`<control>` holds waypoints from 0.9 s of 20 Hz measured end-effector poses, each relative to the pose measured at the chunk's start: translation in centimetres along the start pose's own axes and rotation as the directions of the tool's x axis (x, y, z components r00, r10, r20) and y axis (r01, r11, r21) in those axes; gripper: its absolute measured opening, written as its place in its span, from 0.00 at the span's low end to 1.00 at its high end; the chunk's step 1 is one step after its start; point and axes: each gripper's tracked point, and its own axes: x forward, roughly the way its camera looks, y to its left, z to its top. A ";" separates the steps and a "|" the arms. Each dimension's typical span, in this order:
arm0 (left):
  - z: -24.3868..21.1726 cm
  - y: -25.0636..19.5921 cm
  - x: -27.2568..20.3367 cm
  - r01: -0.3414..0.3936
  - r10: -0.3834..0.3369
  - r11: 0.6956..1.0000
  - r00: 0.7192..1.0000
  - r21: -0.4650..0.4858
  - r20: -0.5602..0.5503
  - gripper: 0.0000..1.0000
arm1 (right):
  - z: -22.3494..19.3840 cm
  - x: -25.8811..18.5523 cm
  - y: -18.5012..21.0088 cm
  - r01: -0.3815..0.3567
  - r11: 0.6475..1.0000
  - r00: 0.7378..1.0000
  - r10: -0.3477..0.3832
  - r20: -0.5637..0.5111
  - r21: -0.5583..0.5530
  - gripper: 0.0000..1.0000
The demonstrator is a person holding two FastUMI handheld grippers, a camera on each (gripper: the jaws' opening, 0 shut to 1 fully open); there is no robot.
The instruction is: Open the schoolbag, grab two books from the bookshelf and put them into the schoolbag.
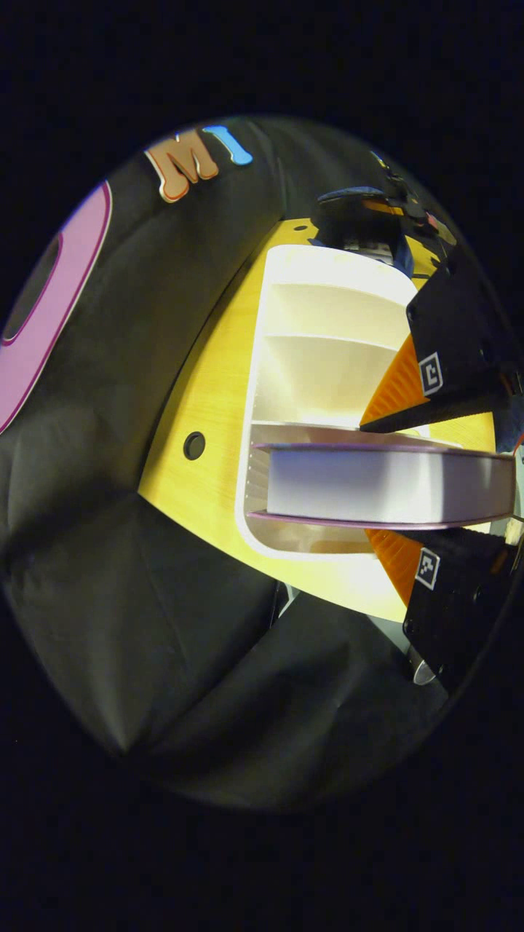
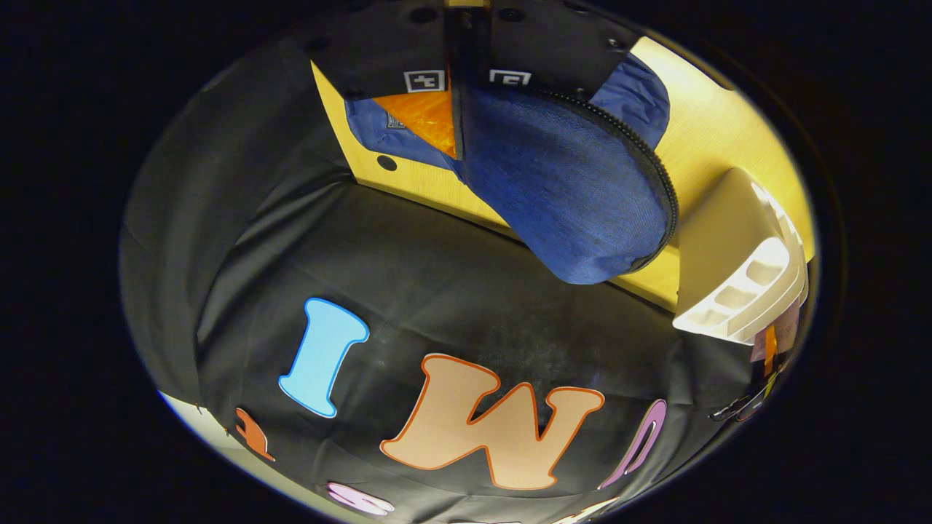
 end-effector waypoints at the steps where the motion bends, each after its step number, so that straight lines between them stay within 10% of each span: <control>1: 0.2 -0.2 0.2 0.010 -0.010 1.000 1.000 0.001 -0.003 0.66 | 0.0 0.0 0.2 -0.001 1.000 1.000 0.001 -0.001 -0.001 0.07; 11: 0.1 -0.5 0.1 -0.093 0.095 0.995 0.993 0.038 -0.063 0.40 | 0.0 0.0 0.2 0.002 1.000 1.000 -0.003 -0.003 -0.010 0.07; 18: -1.2 -0.6 -4.7 -0.148 0.143 0.988 0.984 -0.037 -0.108 0.39 | 0.2 -0.1 -0.1 -0.003 1.000 1.000 0.003 0.007 -0.005 0.07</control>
